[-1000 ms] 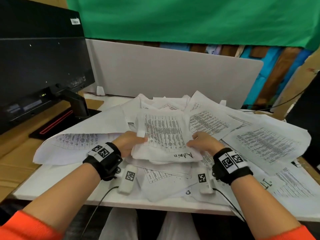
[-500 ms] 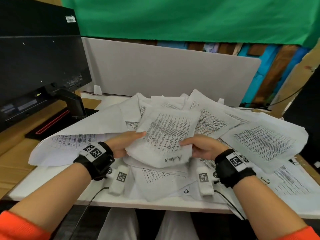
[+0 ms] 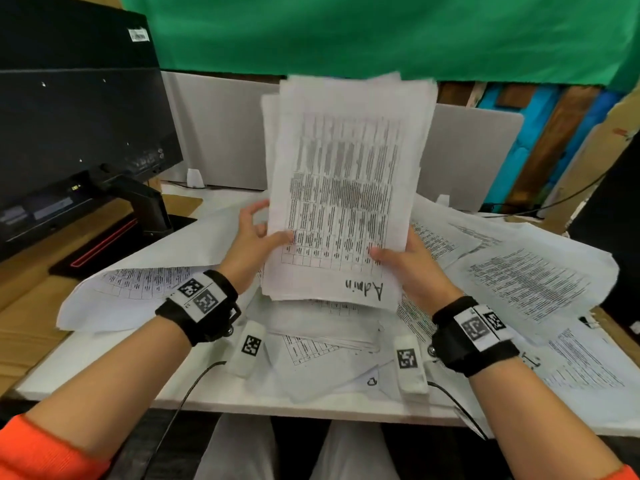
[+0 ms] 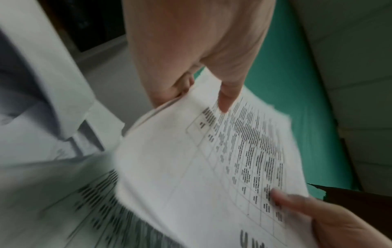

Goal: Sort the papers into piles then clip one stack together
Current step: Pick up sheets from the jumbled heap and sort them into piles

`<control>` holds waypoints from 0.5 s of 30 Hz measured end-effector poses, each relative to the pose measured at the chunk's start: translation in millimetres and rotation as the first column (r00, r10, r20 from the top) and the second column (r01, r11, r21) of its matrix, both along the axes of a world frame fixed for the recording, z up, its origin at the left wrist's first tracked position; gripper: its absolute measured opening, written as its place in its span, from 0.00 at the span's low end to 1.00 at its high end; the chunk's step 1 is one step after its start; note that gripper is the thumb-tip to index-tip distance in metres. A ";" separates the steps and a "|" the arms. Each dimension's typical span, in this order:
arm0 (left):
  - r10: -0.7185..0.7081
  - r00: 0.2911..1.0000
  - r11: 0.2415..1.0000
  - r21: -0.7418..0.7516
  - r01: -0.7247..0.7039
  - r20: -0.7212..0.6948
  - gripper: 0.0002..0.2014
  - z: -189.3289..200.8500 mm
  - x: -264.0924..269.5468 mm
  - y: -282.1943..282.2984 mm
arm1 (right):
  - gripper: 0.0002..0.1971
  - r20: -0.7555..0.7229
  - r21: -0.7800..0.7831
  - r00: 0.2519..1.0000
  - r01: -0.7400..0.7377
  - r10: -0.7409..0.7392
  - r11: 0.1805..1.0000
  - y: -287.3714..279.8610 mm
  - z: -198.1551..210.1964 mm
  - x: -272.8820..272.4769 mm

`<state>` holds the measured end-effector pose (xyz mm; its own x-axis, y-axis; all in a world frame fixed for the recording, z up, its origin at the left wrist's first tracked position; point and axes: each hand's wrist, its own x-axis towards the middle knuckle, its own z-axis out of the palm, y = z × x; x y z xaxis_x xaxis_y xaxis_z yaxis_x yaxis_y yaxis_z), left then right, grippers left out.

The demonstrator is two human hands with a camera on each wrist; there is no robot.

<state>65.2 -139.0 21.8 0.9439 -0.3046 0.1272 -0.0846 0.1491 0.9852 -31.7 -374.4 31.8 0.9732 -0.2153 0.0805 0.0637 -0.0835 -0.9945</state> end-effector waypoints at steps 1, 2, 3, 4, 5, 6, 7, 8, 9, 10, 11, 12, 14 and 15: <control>0.035 0.996 0.999 -0.017 -0.033 0.079 0.29 8.3 -0.9 -1.3 | 0.30 0.050 -0.038 0.999 -0.005 0.007 0.999 3.3 6.4 -1.2; 0.072 0.984 0.997 -0.026 -0.069 0.164 0.30 15.3 -1.5 -2.7 | 0.31 0.098 -0.077 0.995 -0.005 0.013 0.997 6.4 11.7 -1.3; 0.111 0.962 0.994 -0.025 -0.108 0.249 0.28 21.6 -2.0 -4.7 | 0.31 0.137 -0.117 0.991 0.001 0.016 0.993 10.0 16.5 -1.5; 0.157 0.930 0.987 -0.016 -0.161 0.333 0.25 27.4 -4.0 -7.5 | 0.31 0.159 -0.149 0.987 0.018 0.006 0.989 13.0 19.3 -0.8; 0.208 0.887 0.973 0.000 -0.229 0.411 0.21 33.8 -7.6 -11.0 | 0.30 0.171 -0.178 0.985 0.041 -0.011 0.983 16.3 21.2 -0.3; 0.256 0.834 0.954 0.010 -0.299 0.488 0.19 39.5 -11.6 -14.9 | 0.29 0.185 -0.198 0.982 0.070 -0.033 0.978 19.4 21.8 -0.1; 0.292 0.773 0.937 -0.005 -0.350 0.564 0.18 45.4 -16.4 -18.9 | 0.27 0.206 -0.203 0.977 0.094 -0.052 0.975 22.6 22.6 -0.8; 0.312 0.714 0.929 -0.044 -0.367 0.627 0.17 50.2 -21.6 -22.8 | 0.24 0.235 -0.194 0.969 0.119 -0.072 0.974 25.2 23.0 -1.6; 0.324 0.672 0.929 -0.088 -0.361 0.666 0.15 55.2 -28.0 -25.5 | 0.22 0.270 -0.177 0.959 0.140 -0.089 0.974 27.5 24.7 -3.2; 0.327 0.663 0.935 -0.128 -0.331 0.674 0.14 59.1 -33.3 -26.6 | 0.21 0.303 -0.151 0.948 0.149 -0.097 0.977 29.2 26.8 -4.7; 0.329 0.680 0.940 -0.160 -0.301 0.655 0.14 62.1 -37.2 -26.2 | 0.22 0.322 -0.121 0.942 0.142 -0.097 0.982 29.3 27.6 -5.6; 0.326 0.714 0.944 -0.175 -0.280 0.620 0.14 61.3 -37.7 -24.7 | 0.25 0.313 -0.094 0.946 0.123 -0.088 0.988 28.3 27.5 -6.2; 0.268 0.829 0.960 -0.067 -0.270 0.492 0.18 51.3 -28.5 -17.3 | 0.29 0.194 -0.098 0.981 0.050 -0.030 0.994 24.3 18.8 -6.3; 0.163 0.911 0.976 0.074 -0.206 0.379 0.22 41.1 -18.8 -11.4 | 0.29 0.094 -0.118 0.996 0.005 0.006 0.993 22.7 10.6 -7.6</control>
